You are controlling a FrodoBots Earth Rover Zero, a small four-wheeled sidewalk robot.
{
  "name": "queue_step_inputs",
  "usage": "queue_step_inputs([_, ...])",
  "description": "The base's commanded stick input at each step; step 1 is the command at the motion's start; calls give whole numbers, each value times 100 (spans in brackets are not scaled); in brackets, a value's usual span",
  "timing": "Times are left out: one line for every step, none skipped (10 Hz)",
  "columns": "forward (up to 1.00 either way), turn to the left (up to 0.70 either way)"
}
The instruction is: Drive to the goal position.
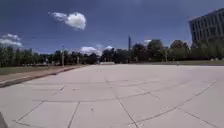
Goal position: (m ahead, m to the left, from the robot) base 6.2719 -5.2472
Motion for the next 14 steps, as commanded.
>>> queue_step_inputs([50,0])
queue_step_inputs([50,0])
queue_step_inputs([50,0])
queue_step_inputs([50,0])
queue_step_inputs([50,0])
queue_step_inputs([50,0])
queue_step_inputs([50,0])
queue_step_inputs([50,0])
queue_step_inputs([50,0])
queue_step_inputs([50,0])
queue_step_inputs([50,0])
queue_step_inputs([50,0])
queue_step_inputs([50,0])
queue_step_inputs([50,0])
